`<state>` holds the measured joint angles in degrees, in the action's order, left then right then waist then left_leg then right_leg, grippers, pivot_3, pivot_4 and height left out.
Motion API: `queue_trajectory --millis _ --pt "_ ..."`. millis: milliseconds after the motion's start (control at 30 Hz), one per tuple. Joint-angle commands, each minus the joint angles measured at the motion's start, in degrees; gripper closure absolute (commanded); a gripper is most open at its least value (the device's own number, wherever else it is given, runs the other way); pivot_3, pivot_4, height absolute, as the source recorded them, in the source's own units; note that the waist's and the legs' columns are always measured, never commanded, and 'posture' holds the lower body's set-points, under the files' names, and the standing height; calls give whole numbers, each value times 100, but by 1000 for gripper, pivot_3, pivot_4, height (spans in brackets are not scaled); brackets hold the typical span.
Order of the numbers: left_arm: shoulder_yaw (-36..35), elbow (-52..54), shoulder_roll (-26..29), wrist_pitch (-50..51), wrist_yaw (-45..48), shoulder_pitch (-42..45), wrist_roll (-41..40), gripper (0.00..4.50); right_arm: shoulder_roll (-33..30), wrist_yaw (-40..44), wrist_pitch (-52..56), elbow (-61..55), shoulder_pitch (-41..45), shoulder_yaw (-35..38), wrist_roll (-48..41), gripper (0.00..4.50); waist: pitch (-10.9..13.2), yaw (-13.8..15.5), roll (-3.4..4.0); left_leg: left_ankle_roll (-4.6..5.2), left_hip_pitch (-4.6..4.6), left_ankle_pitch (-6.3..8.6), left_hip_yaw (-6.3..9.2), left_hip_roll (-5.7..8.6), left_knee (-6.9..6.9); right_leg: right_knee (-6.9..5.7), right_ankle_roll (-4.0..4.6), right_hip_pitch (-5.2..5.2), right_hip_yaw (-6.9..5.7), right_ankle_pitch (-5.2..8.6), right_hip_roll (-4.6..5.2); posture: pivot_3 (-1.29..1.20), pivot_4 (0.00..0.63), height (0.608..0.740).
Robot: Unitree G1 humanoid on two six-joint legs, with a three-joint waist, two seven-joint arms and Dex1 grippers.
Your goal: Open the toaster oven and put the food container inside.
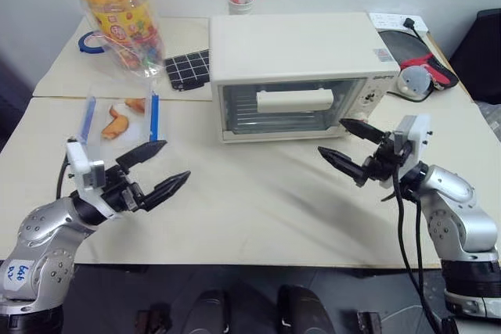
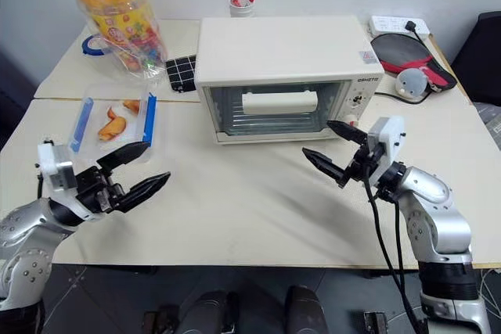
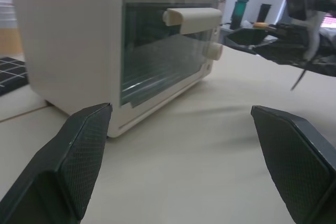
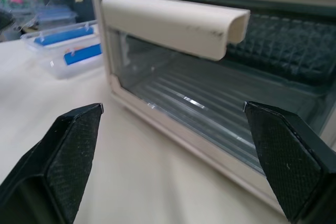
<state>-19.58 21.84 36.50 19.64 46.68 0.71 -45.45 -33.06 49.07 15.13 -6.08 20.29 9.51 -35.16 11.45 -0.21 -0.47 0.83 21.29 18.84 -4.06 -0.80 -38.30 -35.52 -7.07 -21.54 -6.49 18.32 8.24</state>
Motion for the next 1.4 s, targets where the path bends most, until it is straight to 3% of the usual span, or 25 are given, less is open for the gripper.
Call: queue_trajectory --millis 33,367,567,667,733,933,1067,1300,1400 --pt "-9 285 20 70 31 44 -134 0 166 -134 -103 149 270 68 57 26 0 7 0 -1 0 -1 0 -1 -2 -2 0 0 0 0 -1 0 150 740" --pt "78 326 -202 68 18 -123 -30 0 481 411 -718 64 441 -192 295 26 0 8 1 0 -1 -6 2 0 -8 -10 0 0 4 0 0 0 150 740" --pt "-61 67 -1 375 20 260 -274 0 -73 1269 -1276 -237 -511 -370 710 26 0 21 1 0 -1 -6 1 0 -5 -9 0 0 4 0 0 0 150 740" --pt "-16 -268 186 631 78 755 -353 599 -164 1442 -1706 -96 -897 -350 918 0 0 30 1 -4 -1 -8 8 -1 -1 -4 0 3 0 0 -7 0 150 740" --pt "203 -692 174 701 -9 1312 -141 1234 -155 1484 -1947 37 -1002 -325 1035 0 0 34 1 -3 -2 -9 5 0 -7 -11 0 3 4 0 -6 0 150 740" --pt "948 -1819 -389 380 -181 2725 666 3070 -156 1513 -2284 197 -1072 -332 1162 0 0 35 0 -4 -2 -12 9 4 -15 -16 -3 5 5 -2 -9 0 150 740" --pt "1487 -2146 -746 242 28 3090 1095 4316 -162 1470 -2359 176 -1140 -330 1199 0 1 34 0 -5 4 -12 9 5 -12 -6 -3 4 0 -2 -13 0 150 740" --pt "1893 -2161 -971 -120 541 2923 1408 4455 -249 1218 -2335 -53 -1575 -71 1207 0 1 38 -1 -11 2 -16 11 -2 -14 -10 -3 4 3 -2 -21 0 150 740" --pt "2136 -2144 -962 -188 766 2734 1594 4455 -228 971 -2314 -150 -2422 525 1014 0 1 124 0 -10 3 -15 13 0 -20 -10 -3 7 4 -2 -19 0 150 740"
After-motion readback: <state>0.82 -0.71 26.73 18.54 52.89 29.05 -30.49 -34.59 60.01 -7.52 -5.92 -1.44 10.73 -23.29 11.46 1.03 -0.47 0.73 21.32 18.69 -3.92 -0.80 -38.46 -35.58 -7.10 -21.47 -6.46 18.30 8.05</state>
